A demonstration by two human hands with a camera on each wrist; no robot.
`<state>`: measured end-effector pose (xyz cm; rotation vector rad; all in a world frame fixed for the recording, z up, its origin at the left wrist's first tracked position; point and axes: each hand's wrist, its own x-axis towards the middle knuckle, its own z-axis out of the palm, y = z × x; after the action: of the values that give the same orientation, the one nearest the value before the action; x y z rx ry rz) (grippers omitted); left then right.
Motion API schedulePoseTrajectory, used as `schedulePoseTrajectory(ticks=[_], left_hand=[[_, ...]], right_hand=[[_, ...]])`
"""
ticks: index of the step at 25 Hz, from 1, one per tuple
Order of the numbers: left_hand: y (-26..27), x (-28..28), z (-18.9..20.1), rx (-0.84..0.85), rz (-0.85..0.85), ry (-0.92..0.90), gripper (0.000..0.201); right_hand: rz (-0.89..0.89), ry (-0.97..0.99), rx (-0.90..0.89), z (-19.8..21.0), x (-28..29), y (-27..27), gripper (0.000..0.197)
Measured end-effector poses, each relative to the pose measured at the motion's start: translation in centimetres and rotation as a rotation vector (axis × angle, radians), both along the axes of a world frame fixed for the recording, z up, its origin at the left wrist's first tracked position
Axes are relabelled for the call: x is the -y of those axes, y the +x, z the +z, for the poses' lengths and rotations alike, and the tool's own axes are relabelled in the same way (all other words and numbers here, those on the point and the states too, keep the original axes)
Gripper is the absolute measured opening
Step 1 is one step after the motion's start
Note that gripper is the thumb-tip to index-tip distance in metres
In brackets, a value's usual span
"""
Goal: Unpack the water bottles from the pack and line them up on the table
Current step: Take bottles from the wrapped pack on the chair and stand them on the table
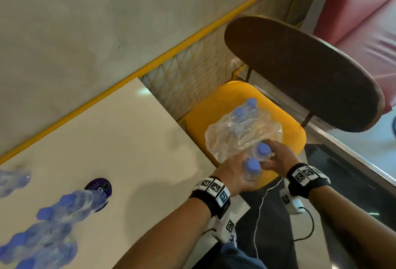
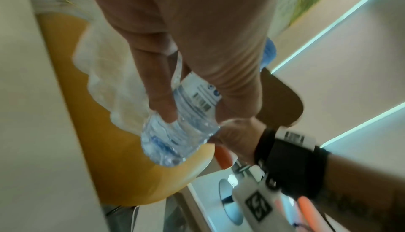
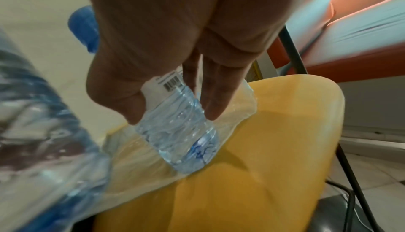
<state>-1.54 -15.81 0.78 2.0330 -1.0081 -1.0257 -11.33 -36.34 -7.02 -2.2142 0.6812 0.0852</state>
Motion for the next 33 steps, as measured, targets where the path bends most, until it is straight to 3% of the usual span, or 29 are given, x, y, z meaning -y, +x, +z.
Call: schedulePoseTrajectory(ticks=[4, 8, 11, 14, 18, 23, 28, 33], left_hand=[[0.4, -9.9, 1.7, 0.141, 0.078, 0.085, 0.060], [1.7, -21.0, 1.1, 0.155, 0.373, 0.167, 0.049], [1.6, -29.9, 0.2, 0.166, 0.632, 0.209, 0.043], [1.5, -37.8, -1.5, 0.298, 0.772, 0.276, 0.054], [3.8, -44.2, -0.6, 0.578, 0.722, 0.582, 0.062], [6.7, -48.6, 0.1, 0.592, 0.692, 0.693, 0.047], [8.7, -49.6, -0.1, 0.602, 0.583, 0.791, 0.032], [9.3, -49.9, -0.9, 0.596, 0.552, 0.801, 0.034]], right_hand=[[0.061, 0.038, 0.029, 1.1, -5.7, -2.4, 0.053], [0.220, 0.001, -0.063, 2.9, -13.3, -2.5, 0.054], [0.366, 0.073, -0.091, 4.7, -20.3, -0.4, 0.051], [0.515, 0.113, -0.082, 5.3, -27.7, 3.7, 0.050], [0.752, 0.049, -0.066, 5.0, -37.9, 10.5, 0.050], [0.812, 0.014, -0.039, 4.5, -47.6, 16.2, 0.055], [0.799, -0.036, -0.066, 5.4, -51.4, 18.4, 0.051], [0.802, -0.090, -0.114, 4.1, -52.1, 19.5, 0.048]])
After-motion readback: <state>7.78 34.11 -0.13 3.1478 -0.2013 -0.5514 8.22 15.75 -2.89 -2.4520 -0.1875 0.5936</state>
